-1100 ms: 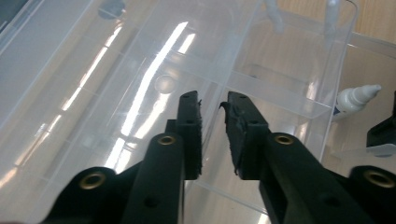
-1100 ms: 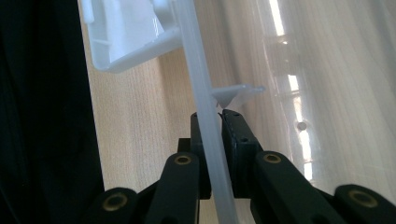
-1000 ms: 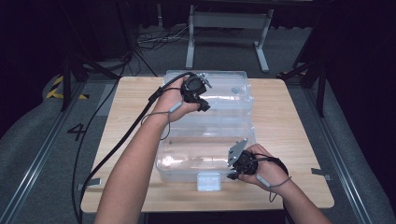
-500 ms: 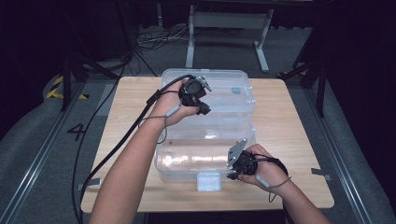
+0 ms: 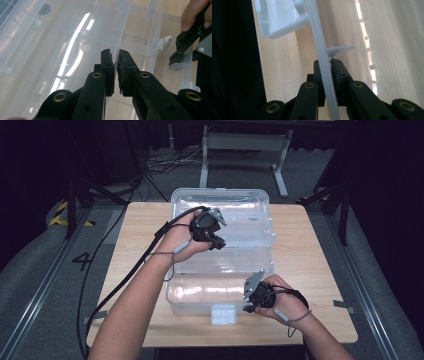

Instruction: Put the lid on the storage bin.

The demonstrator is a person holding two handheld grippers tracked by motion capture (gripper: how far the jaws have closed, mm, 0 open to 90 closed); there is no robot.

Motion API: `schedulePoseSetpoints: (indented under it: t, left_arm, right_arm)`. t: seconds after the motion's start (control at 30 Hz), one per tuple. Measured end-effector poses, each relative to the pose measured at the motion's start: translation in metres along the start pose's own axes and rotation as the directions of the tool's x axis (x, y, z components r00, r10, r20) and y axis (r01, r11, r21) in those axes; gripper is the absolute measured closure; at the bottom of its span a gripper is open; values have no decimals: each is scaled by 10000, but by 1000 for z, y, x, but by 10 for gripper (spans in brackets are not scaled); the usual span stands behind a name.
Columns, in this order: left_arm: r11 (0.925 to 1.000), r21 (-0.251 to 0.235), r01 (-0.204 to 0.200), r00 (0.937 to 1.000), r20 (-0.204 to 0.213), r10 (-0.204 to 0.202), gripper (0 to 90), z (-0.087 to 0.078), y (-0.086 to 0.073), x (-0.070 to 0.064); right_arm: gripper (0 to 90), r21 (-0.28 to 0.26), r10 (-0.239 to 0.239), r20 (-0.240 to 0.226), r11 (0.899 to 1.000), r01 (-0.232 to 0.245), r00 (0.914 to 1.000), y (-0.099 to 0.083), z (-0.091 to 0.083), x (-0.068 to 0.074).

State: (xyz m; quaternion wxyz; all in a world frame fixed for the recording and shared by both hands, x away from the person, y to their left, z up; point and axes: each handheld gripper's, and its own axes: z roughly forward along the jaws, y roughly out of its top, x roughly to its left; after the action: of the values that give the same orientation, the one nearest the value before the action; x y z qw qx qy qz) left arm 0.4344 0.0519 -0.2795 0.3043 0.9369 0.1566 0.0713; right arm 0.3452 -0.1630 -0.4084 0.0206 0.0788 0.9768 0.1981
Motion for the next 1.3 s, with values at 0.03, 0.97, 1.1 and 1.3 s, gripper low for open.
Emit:
schedulePoseSetpoints:
  t: [0.03,0.97,1.1,1.3]
  left_arm:
    - [10000,-4,-33,10000,5,33,841,-1,-1,-2]
    - [9982,-57,-596,9981,179,597,855,-6,-15,-33]
    - [9978,-48,-668,9975,238,669,856,-6,-17,-37]
    - [9968,72,-790,9963,334,787,858,-5,-17,-40]
  right_arm:
    - [833,22,5,5,10000,-5,10000,0,0,0]
    - [824,89,104,241,9999,-106,9997,0,0,4]
    - [823,97,-54,332,9999,51,9994,1,0,4]
    - [821,187,-31,388,9998,24,9992,1,0,6]
